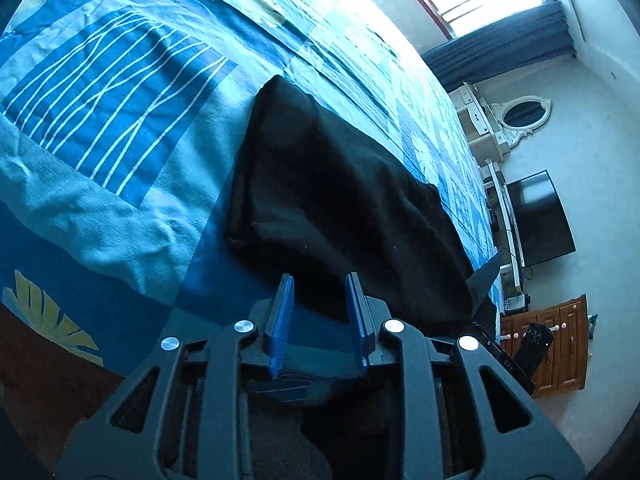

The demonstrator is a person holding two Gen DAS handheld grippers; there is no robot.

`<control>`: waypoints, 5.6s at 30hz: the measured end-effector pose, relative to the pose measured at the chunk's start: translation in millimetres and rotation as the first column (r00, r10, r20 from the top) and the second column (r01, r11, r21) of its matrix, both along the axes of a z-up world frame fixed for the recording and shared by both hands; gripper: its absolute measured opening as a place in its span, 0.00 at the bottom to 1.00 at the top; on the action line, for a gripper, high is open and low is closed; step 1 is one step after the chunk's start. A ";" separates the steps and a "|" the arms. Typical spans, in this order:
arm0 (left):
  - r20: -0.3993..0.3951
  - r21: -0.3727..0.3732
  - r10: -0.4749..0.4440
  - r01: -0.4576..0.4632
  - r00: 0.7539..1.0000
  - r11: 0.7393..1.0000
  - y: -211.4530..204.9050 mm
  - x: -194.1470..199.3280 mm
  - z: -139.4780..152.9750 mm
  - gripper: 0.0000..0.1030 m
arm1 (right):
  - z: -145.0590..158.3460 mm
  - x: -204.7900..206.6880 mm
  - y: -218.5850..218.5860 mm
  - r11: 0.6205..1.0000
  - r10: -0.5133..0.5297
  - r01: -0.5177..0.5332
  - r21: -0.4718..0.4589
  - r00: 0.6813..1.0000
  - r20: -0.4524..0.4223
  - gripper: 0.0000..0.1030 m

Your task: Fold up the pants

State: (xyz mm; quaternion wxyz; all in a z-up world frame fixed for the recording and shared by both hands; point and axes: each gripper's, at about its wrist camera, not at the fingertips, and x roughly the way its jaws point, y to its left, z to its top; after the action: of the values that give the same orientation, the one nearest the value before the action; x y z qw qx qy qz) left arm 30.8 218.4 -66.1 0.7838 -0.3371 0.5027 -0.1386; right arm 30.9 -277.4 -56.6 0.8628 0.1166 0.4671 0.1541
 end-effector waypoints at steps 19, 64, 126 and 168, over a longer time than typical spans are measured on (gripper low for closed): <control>-0.115 0.040 0.116 -0.112 0.987 0.993 -6.6 29.4 -20.8 0.15 | -18.1 11.9 -3.5 0.965 -0.065 0.092 0.245 0.991 -0.116 0.56; 0.078 0.484 0.108 -0.132 0.991 0.865 -58.2 28.8 27.6 0.82 | 37.6 131.7 -317.8 0.670 -0.736 0.734 0.112 0.676 -0.023 0.57; -0.008 0.554 0.125 -0.099 0.992 0.827 -67.2 45.2 -10.3 0.91 | -23.1 -79.5 -277.6 0.511 -0.633 0.628 0.587 0.737 -0.238 0.40; -0.009 0.566 0.109 -0.085 0.994 0.820 -68.3 47.8 -11.2 0.93 | -59.6 -33.1 -146.5 0.629 -0.412 0.567 0.532 0.823 -0.391 0.05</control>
State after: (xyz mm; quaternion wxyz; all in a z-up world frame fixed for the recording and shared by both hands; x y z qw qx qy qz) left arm 78.6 150.0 -77.3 0.8440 -0.1183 0.5193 0.0632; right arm -2.1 -423.9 -116.2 0.7211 0.5370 0.4356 0.0439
